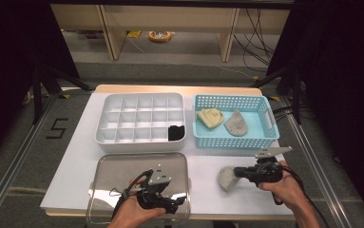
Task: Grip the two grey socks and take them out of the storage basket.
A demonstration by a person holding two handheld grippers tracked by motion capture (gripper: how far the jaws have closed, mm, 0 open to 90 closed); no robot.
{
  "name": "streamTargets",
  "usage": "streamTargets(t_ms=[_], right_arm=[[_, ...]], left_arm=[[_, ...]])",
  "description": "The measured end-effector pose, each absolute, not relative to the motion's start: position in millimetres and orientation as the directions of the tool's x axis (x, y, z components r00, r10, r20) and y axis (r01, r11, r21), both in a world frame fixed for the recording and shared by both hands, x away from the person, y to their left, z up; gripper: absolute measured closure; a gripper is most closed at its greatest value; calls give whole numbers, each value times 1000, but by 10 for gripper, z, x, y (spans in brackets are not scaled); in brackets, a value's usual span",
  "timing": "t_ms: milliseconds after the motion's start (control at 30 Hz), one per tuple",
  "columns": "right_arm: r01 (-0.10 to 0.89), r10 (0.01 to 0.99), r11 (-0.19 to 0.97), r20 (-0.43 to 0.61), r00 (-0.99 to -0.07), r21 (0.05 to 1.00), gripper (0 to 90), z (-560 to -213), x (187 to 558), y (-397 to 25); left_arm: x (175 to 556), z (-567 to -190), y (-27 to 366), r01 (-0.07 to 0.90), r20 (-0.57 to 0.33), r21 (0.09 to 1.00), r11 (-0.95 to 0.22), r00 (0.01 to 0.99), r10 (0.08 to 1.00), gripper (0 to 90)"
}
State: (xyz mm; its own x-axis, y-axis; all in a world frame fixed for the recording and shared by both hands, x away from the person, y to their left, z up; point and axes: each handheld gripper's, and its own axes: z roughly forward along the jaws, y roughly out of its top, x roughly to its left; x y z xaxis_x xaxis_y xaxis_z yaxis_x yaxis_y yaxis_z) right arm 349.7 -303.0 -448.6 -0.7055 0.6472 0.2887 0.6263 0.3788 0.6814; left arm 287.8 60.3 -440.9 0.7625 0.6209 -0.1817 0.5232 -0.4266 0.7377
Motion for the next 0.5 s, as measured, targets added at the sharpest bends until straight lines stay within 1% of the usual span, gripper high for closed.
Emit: streamTargets(t_ms=[67,233,267,300,333,367,400,433,467,500], right_arm=[[637,655,358,303,-692,683,847,-4568,3451,-3198],[666,693,373,282,-663,646,836,-4643,3429,-3356],[669,727,355,257,-637,653,769,-4651,3412,-3371],[680,741,338,262,-619,650,739,-4637,3409,-3368],[692,770,334,239,-592,640,730,-4595,3386,-3350],[692,770,334,239,-592,640,730,-4595,3386,-3350],[641,792,360,140,-594,678,692,-4529,3371,-3300],[630,809,361,105,-578,688,679,-4481,3349,-3258],[626,804,384,86,-588,679,664,-4393,3331,-3228],[649,815,367,106,-569,667,658,-4319,3285,-3152]], left_arm=[[2908,-4402,497,517,-177,737,-436,769,614,259],[2952,-4409,330,504,-177,734,-454,788,589,287],[2968,-4407,277,497,-171,732,-466,796,580,294],[2971,-4408,260,496,-170,731,-468,798,578,296],[2974,-4412,252,494,-172,732,-468,800,575,296],[2974,-4412,252,494,-172,732,-468,800,575,296],[2973,-4417,253,494,-171,733,-467,799,577,296],[2973,-4417,260,495,-168,732,-468,797,580,296],[2977,-4421,268,495,-165,732,-468,796,583,296],[2982,-4423,279,495,-163,732,-469,795,585,297]])
